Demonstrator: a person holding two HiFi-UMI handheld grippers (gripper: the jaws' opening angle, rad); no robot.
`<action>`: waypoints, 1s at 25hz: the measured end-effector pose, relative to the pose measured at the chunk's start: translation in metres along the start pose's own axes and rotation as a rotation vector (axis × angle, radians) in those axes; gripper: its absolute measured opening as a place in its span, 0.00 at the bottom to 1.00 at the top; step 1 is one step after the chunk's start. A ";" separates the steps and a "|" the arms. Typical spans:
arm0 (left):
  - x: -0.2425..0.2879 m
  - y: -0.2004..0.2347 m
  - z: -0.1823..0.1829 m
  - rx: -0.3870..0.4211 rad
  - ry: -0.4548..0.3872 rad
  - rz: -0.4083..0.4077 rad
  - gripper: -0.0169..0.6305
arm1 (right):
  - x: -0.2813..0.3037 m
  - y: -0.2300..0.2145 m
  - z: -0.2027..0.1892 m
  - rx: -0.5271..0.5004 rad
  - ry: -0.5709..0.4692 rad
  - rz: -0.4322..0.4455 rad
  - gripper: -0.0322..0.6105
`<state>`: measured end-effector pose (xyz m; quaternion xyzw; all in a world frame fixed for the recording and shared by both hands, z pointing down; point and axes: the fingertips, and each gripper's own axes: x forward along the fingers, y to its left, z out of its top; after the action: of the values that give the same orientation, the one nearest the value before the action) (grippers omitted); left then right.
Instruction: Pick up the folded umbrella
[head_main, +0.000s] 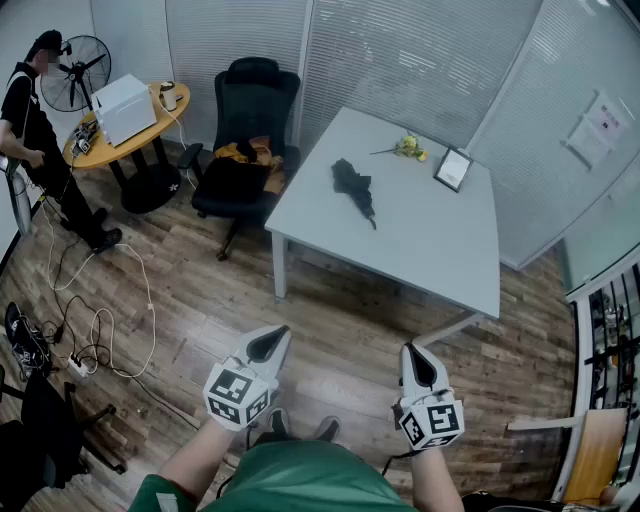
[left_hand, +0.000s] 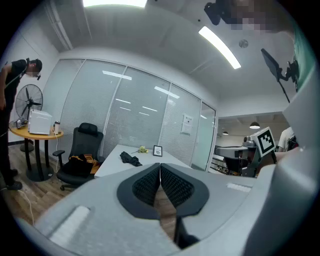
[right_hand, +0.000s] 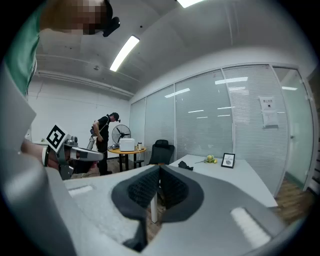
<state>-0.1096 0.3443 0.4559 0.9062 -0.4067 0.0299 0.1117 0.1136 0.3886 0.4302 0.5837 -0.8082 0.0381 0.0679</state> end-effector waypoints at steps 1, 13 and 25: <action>-0.004 -0.004 0.002 0.002 -0.002 -0.004 0.04 | -0.003 0.001 0.003 -0.010 -0.003 0.001 0.05; -0.035 -0.002 0.007 0.021 -0.008 -0.014 0.04 | -0.017 0.021 0.014 -0.031 -0.013 -0.016 0.05; -0.029 0.040 0.003 0.001 -0.005 -0.012 0.05 | 0.008 0.024 0.021 -0.043 -0.037 -0.077 0.05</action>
<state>-0.1584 0.3391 0.4558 0.9088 -0.4014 0.0274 0.1104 0.0867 0.3859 0.4109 0.6135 -0.7869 0.0073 0.0667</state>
